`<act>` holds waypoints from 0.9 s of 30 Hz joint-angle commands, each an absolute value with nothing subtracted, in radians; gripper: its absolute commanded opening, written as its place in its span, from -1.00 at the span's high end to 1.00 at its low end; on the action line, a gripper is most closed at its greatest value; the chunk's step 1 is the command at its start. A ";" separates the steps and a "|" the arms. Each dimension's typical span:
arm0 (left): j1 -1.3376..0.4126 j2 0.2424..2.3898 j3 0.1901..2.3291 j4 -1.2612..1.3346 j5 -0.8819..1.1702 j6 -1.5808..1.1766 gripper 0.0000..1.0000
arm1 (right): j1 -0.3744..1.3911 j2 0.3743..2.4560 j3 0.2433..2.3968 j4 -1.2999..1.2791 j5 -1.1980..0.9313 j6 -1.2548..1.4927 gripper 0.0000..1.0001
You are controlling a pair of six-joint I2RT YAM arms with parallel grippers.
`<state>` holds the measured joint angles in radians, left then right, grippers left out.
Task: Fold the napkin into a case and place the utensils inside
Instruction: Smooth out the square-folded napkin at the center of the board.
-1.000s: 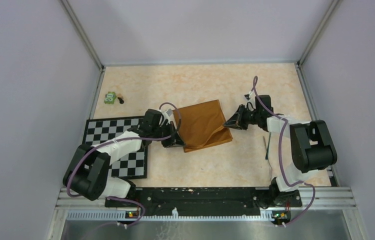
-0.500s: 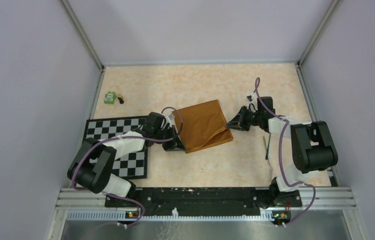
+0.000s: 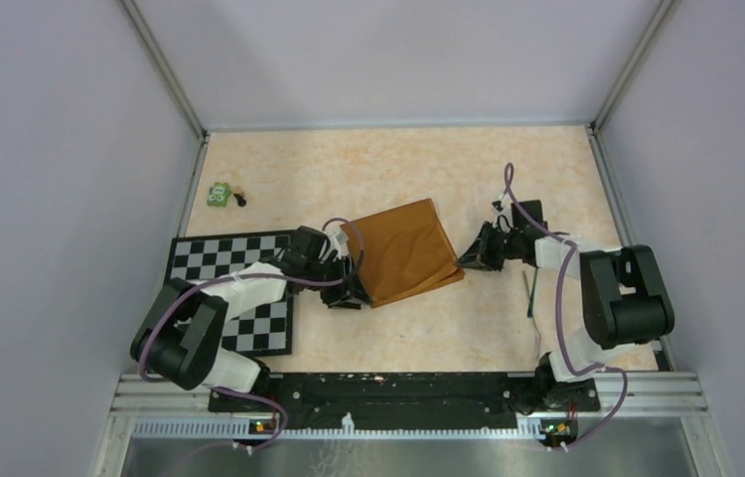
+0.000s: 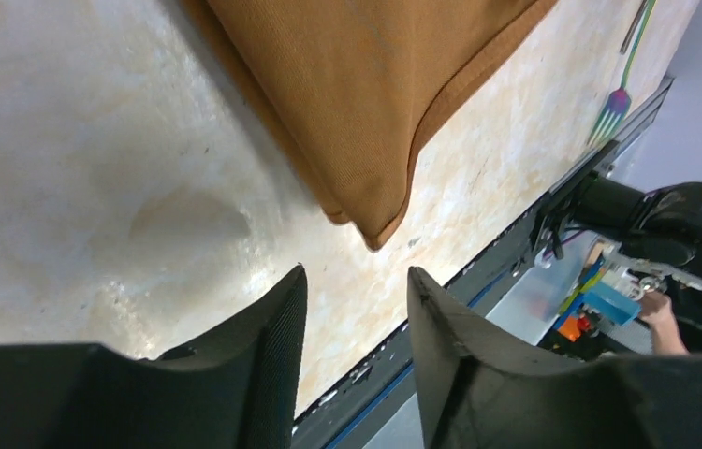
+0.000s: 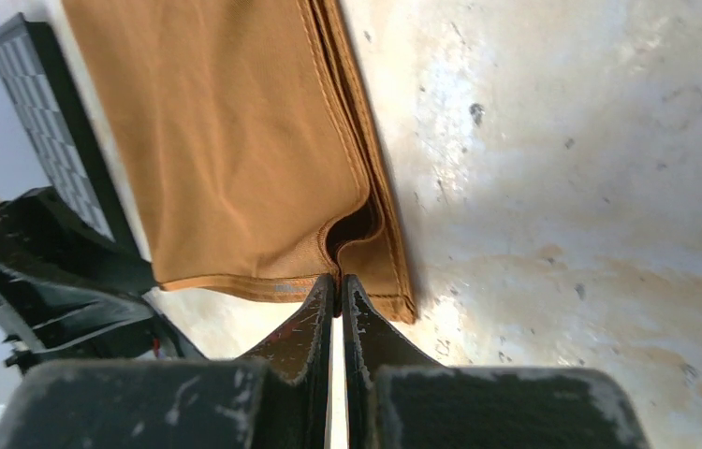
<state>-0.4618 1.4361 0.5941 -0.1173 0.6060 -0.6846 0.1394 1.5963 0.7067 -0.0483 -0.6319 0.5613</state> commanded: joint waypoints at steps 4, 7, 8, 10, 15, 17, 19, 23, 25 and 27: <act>-0.464 1.333 0.644 -0.261 0.554 -0.624 -0.16 | 0.133 1.519 0.732 -0.208 -0.536 0.439 1.00; -0.461 1.339 0.695 -0.321 0.515 -0.602 -0.22 | 0.142 1.493 0.726 -0.240 -0.504 0.425 1.00; -0.461 1.343 0.708 -0.329 0.513 -0.598 -0.22 | 0.144 1.486 0.727 -0.251 -0.505 0.421 0.97; -0.461 1.350 0.730 -0.330 0.515 -0.597 -0.24 | 0.148 1.477 0.736 -0.279 -0.501 0.407 0.75; -0.465 1.380 0.782 -0.258 0.609 -0.621 -0.03 | 0.169 1.414 0.811 -0.393 -0.303 0.316 0.20; -0.472 1.413 0.788 -0.162 0.683 -0.658 0.17 | 0.193 1.394 0.850 -0.404 -0.279 0.312 0.12; -0.486 1.455 0.790 -0.116 0.700 -0.683 0.35 | 0.210 1.394 0.859 -0.351 -0.385 0.337 0.06; -0.500 1.552 0.774 -0.027 0.711 -0.713 0.61 | 0.217 1.502 0.781 -0.069 -0.690 0.498 0.13; -0.505 1.593 0.758 0.016 0.704 -0.719 0.66 | 0.214 1.558 0.758 -0.028 -0.682 0.497 0.16; -0.505 1.619 0.741 0.034 0.699 -0.719 0.73 | 0.229 1.578 0.771 -0.053 -0.635 0.456 0.17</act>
